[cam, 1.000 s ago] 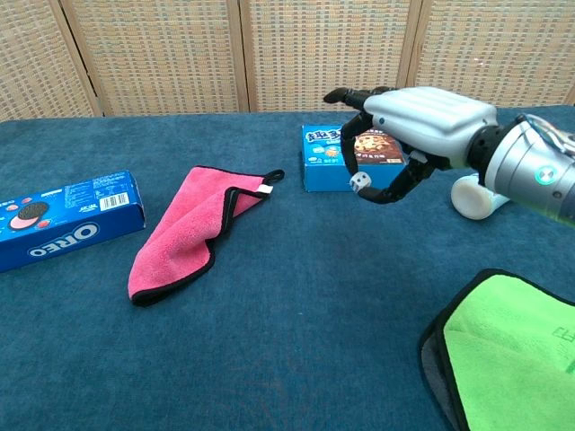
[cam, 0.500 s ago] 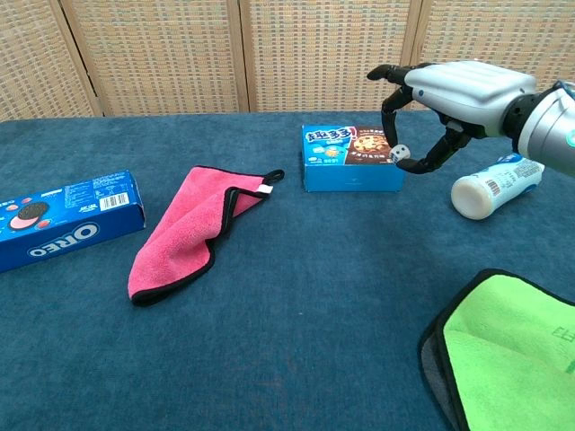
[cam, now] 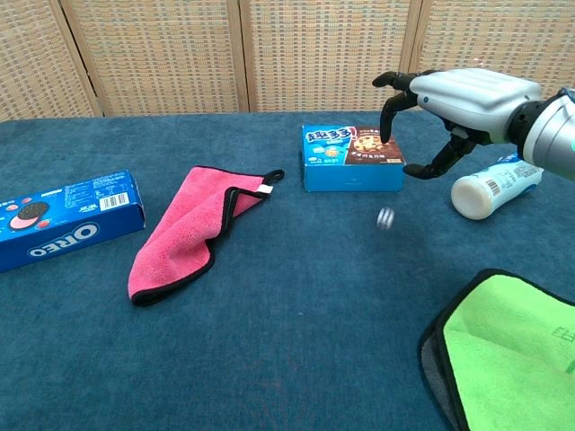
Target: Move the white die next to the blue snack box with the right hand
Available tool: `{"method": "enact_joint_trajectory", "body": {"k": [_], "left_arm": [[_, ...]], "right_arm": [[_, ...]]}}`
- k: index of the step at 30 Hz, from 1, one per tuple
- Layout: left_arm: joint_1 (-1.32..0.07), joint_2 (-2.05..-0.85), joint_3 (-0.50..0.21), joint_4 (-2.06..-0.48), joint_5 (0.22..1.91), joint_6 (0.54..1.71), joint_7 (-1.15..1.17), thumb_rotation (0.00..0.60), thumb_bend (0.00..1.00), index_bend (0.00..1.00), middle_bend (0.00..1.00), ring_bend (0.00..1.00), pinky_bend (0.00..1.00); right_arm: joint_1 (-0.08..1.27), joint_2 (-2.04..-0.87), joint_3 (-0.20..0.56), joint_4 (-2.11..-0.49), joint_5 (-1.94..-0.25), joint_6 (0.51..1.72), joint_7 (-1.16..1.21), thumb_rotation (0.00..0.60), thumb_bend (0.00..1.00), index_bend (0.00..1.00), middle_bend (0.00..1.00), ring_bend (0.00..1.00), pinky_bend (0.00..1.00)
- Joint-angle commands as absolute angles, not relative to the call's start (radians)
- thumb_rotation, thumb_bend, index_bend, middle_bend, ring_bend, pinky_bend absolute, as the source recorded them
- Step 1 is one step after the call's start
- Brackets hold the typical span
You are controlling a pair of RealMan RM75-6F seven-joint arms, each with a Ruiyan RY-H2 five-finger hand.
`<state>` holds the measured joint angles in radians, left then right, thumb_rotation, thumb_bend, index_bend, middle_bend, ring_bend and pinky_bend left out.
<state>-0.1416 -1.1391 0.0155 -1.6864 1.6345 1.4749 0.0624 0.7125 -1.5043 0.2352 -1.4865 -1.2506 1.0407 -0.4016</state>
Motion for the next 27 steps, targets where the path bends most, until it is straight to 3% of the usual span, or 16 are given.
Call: {"method": "enact_joint_trajectory", "body": {"k": [1, 11, 16, 27], "left_arm": [[-0.142, -1.14, 0.016, -1.686, 1.634, 1.473, 0.064, 0.6, 0.2, 0.0, 0.0, 0.0, 0.0], [-0.142, -1.14, 0.017, -1.687, 1.636, 1.472, 0.066, 0.6, 0.2, 0.0, 0.0, 0.0, 0.0], [-0.142, -1.139, 0.015, -1.687, 1.631, 1.473, 0.066, 0.6, 0.2, 0.0, 0.0, 0.0, 0.0], [-0.142, -1.146, 0.012, -1.683, 1.624, 1.47, 0.076, 0.6, 0.2, 0.0, 0.0, 0.0, 0.0]], "right_arm": [[0.711, -1.505, 0.232, -1.482, -1.244, 1.044, -0.404, 0.6, 0.35, 0.36, 0.0, 0.0, 0.0], [0.684, -1.484, 0.203, -1.487, -1.259, 1.073, -0.378, 0.6, 0.35, 0.35, 0.0, 0.0, 0.0], [0.619, -1.416, 0.152, -1.544, -1.305, 1.132, -0.347, 0.6, 0.35, 0.35, 0.0, 0.0, 0.0], [0.456, -1.289, 0.064, -1.6, -1.431, 1.326, -0.236, 0.6, 0.26, 0.21, 0.0, 0.0, 0.0]]}}
